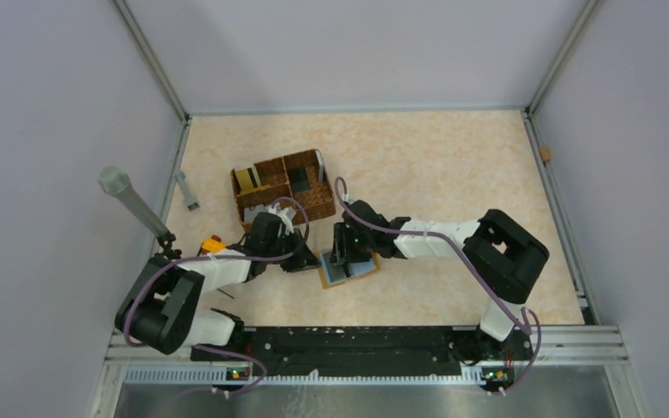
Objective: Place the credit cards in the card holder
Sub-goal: Insert the credit card into the card holder.
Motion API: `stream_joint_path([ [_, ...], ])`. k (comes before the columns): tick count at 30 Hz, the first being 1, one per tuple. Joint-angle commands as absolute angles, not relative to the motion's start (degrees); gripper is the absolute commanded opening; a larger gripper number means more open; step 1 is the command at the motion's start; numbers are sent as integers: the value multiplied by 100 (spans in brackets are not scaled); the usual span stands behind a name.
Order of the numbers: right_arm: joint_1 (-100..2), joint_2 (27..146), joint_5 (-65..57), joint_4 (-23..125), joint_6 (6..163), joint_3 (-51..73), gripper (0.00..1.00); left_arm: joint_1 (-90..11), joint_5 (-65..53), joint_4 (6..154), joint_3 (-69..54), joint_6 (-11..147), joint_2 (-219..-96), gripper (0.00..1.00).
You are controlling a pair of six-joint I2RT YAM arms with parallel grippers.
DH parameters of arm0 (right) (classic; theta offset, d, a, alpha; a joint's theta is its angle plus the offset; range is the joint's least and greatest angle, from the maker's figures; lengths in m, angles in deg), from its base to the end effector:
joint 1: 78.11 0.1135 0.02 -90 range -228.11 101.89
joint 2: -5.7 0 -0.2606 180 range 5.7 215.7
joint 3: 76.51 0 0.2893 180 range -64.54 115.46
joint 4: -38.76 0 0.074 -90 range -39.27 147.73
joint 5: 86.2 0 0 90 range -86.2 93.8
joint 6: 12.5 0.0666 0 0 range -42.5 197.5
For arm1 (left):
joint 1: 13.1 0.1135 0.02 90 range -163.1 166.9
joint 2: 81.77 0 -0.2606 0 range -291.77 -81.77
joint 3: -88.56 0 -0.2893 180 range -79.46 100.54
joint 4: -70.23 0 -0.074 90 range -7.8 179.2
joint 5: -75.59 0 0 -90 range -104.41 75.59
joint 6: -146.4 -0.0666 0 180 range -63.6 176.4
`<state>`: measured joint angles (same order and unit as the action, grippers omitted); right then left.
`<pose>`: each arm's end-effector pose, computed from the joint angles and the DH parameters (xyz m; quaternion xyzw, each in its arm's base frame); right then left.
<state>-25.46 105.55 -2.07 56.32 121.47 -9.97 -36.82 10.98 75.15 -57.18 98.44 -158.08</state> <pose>0.2341 0.3180 0.1026 -0.0883 0.9370 0.2818 0.1864 0.2309 -0.1326 0.0749 -0.0649 0.9088 -0.3659 0.1895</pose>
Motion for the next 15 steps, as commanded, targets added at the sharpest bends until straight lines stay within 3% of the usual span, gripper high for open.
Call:
stream_joint_path([
  [1,-2351,10756,-106,5719,11978,-599,44,-3704,1219,6933,-5834,9928,-16069,17],
  [9,-2233,10855,-321,5606,11913,-446,39,-3707,1356,6647,-5982,10068,-16151,13],
  [12,-2221,10797,-213,5773,11858,-353,44,-3700,1300,6784,-5956,10070,-16024,15],
  [15,-2220,10572,52,6015,11765,-297,53,-3700,1154,7111,-5845,10002,-15787,27],
])
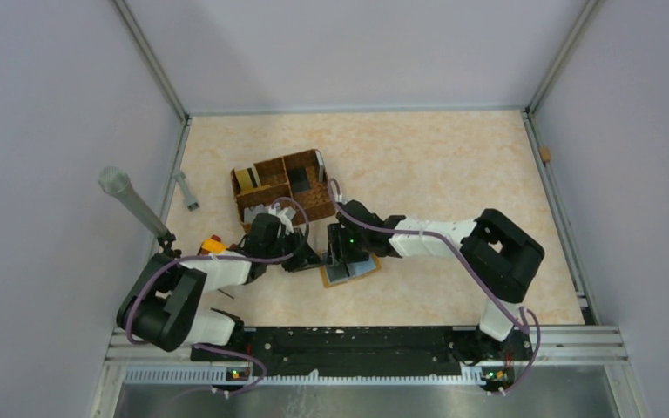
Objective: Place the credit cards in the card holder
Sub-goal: Insert the credit card into the card holder.
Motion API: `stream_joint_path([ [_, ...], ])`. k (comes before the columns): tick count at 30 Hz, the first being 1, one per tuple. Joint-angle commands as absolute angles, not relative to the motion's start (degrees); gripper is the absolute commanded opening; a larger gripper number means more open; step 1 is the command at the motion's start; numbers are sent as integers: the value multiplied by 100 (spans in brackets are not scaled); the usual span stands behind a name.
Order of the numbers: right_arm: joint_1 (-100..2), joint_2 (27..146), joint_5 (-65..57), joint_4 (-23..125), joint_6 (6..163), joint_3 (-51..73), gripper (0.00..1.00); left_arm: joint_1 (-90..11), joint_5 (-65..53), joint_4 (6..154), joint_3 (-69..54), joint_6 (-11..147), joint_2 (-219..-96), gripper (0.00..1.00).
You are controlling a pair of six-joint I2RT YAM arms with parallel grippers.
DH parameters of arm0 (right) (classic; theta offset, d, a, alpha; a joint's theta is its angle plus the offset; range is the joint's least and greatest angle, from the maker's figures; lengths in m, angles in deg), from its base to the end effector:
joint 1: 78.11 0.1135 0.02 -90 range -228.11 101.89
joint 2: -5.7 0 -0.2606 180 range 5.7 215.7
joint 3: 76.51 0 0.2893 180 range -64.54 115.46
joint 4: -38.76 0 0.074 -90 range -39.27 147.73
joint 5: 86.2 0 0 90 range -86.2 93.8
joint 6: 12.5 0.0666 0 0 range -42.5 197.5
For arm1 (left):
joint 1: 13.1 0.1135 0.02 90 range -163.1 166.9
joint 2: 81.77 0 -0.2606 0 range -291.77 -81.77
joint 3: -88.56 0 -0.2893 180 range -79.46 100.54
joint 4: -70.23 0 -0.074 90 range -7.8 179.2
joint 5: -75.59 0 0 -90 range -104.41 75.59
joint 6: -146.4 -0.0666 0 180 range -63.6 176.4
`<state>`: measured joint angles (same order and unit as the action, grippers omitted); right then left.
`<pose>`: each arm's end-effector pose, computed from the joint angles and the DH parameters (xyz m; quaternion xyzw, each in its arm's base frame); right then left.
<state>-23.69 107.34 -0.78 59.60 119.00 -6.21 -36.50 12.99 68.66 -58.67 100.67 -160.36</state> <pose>0.2318 0.3331 0.1074 -0.1192 0.9378 0.2658 0.1888 0.2314 -0.1335 0.0686 -0.0716 0.8970 -0.3915 0.1922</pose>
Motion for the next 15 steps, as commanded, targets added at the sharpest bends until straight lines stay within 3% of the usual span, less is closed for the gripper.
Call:
stream_joint_path([
  [1,-2220,10471,153,6135,11728,-253,56,-3701,1087,7277,-5793,9955,-15641,30],
  [7,-2241,9886,869,7040,11158,325,67,-3685,585,8522,-5190,9607,-14947,58],
  [15,-2808,9558,1012,7337,10628,936,72,-3502,126,9838,-4108,9115,-14540,80],
])
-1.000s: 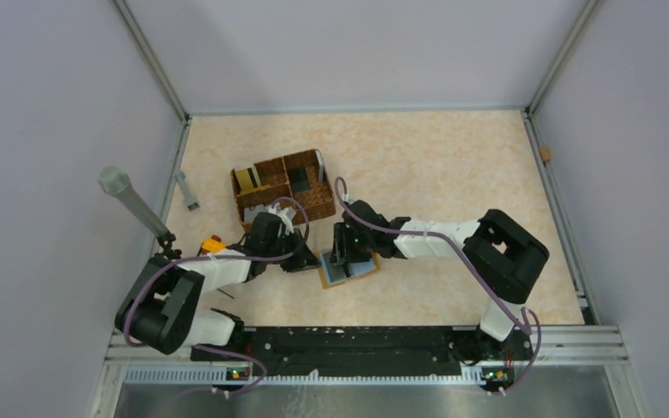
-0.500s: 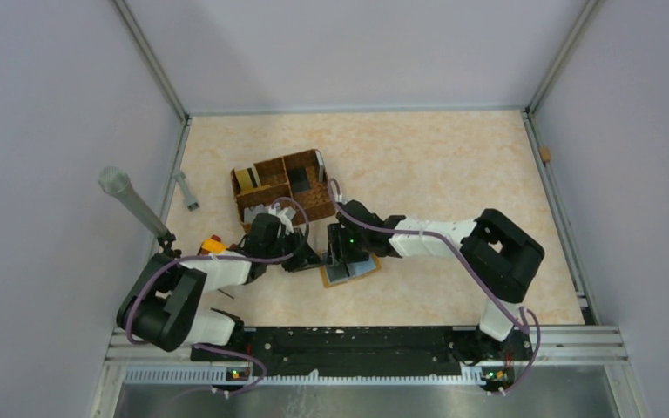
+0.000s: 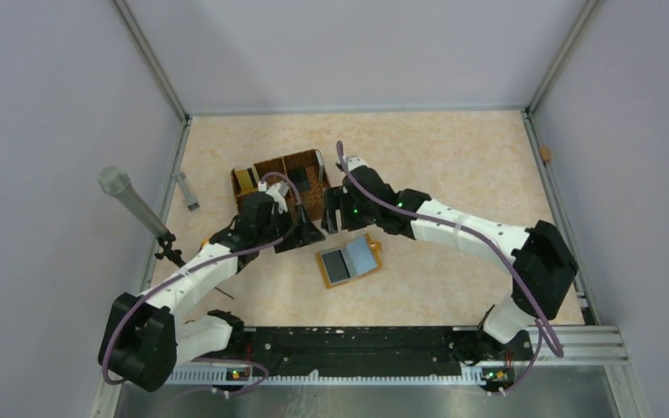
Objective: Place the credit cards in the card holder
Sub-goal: Insert the credit card into the card holder, then pick up the credit card from the storage box.
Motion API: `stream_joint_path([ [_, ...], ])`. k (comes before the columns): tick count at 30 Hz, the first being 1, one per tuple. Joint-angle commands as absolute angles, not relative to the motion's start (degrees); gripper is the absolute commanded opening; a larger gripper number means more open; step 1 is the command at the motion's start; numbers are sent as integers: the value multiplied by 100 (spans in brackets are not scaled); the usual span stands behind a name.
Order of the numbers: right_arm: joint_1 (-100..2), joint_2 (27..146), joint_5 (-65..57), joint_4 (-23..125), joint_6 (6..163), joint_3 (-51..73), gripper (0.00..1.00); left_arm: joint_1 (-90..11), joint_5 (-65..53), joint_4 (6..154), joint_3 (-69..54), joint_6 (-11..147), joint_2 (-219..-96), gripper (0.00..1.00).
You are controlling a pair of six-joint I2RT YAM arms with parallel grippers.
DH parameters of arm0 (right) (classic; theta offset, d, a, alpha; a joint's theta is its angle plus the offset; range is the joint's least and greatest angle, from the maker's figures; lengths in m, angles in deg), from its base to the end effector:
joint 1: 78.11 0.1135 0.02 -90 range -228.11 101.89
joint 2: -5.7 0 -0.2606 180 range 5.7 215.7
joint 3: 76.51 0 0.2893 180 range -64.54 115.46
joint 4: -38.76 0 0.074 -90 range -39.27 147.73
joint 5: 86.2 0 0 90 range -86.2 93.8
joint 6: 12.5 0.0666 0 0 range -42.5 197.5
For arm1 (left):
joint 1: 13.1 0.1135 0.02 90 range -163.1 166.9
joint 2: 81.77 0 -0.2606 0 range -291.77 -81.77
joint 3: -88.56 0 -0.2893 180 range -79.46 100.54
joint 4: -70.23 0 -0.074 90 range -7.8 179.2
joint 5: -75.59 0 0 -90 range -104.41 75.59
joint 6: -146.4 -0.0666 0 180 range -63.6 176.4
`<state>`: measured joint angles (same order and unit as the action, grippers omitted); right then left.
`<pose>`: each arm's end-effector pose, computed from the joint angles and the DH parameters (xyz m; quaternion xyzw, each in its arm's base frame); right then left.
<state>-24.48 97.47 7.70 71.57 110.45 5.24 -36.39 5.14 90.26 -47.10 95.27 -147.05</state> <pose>0.2503 0.3322 0.2282 -0.1510 0.9035 0.2515 0.3125 0.2525 -0.1329 0.1572 -0.0517 0.8979 -0.3434 0.2705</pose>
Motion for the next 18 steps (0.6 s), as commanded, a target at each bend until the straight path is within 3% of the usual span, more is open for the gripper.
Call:
stream_joint_path([
  [1,-2909,9613,1032,7318,10564,1069,72,-3421,44,10007,-3949,9020,-14559,83],
  [11,-3255,10995,2233,6764,9756,2503,67,-2119,392,10283,-2813,8633,-15323,85],
  [18,-3302,12286,2544,6593,9417,3779,66,-2065,558,9760,-2691,8803,-16035,72],
])
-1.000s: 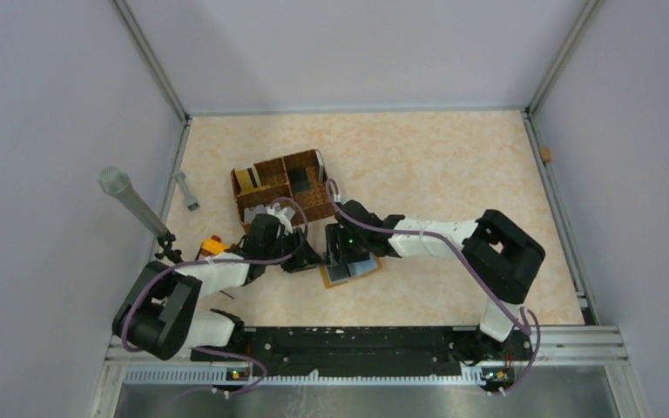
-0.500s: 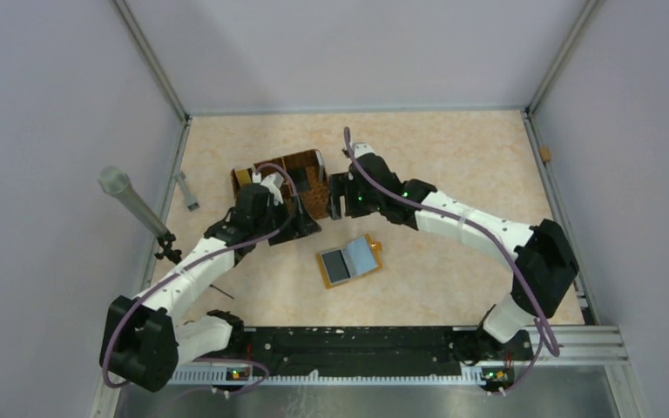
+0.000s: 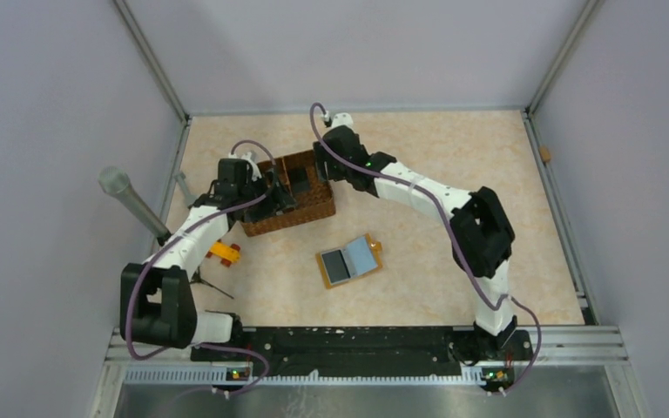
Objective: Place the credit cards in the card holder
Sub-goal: Pick up the credit card from the storage box.
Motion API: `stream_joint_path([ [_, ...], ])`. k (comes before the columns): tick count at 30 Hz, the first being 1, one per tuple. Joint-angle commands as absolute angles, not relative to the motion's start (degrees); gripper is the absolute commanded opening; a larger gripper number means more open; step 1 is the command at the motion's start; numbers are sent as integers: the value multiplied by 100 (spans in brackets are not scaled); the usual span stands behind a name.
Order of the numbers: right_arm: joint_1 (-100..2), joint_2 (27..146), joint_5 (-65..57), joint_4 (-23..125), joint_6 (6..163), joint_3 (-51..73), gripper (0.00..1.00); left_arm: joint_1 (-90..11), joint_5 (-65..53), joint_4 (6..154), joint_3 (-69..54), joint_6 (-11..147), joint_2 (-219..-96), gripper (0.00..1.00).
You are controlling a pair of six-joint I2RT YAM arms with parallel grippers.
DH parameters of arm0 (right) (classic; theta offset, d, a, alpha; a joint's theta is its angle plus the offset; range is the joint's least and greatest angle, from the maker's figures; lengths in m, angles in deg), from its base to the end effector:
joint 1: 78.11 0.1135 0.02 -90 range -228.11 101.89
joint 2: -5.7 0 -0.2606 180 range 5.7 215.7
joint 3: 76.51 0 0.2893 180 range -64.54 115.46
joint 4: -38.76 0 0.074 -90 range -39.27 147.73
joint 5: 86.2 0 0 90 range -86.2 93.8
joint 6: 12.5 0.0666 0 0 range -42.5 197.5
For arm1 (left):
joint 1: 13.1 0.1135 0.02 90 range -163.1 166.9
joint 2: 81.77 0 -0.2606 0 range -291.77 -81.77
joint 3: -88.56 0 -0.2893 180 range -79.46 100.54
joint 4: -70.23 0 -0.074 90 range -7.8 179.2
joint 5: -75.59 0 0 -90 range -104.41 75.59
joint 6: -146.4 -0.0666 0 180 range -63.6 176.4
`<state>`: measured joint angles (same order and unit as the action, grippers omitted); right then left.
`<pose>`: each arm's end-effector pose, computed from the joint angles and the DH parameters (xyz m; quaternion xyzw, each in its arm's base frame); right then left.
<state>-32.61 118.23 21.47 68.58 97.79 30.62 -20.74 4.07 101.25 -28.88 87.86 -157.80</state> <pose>0.3790 0.3568 0.2477 -0.1225 0.8716 0.1324 0.4558 0.3305 -0.0656 0.2029 -0.1271 0.9034 -0.2673 0.3102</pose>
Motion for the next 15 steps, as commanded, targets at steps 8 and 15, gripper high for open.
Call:
stream_joint_path([
  [8,-3309,13389,2559,6917,9237,5105,66,-2066,369,9458,-2601,8787,-16480,63],
  [15,-3305,13970,2717,7134,9144,5680,67,-2066,359,9342,-2556,8810,-16731,60],
])
